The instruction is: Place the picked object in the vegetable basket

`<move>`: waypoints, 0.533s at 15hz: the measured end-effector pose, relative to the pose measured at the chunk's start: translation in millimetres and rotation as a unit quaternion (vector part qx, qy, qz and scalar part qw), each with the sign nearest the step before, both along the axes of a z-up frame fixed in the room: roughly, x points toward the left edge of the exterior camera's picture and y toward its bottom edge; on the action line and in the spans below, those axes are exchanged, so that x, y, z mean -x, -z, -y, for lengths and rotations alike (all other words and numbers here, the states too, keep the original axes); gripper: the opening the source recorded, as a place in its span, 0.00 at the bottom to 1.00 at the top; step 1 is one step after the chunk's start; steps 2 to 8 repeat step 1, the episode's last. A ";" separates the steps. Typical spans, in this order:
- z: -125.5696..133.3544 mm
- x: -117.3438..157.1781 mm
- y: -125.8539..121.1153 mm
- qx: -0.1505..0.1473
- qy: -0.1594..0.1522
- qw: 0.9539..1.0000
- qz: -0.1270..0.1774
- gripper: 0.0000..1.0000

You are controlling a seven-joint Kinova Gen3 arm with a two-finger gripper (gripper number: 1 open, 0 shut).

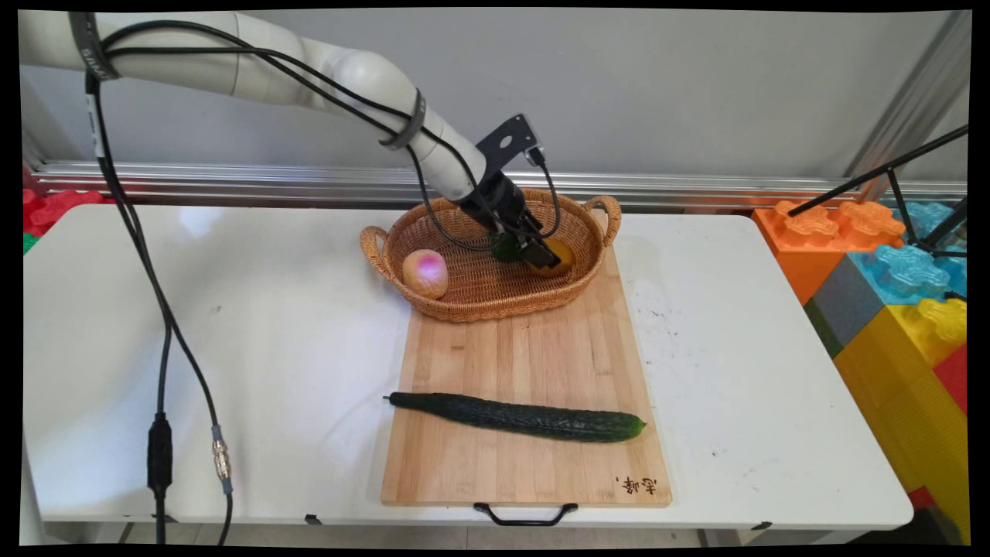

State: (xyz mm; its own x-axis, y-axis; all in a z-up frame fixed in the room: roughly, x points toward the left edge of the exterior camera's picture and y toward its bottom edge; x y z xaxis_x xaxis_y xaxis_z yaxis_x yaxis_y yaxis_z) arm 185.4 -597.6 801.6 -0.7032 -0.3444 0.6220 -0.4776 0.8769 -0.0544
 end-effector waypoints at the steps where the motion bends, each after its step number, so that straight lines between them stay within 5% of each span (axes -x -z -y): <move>1: -0.3 3.3 -0.1 -0.001 0.001 1.000 -0.003 1.00; 8: -0.3 3.3 -0.1 -0.001 0.001 1.000 -0.003 1.00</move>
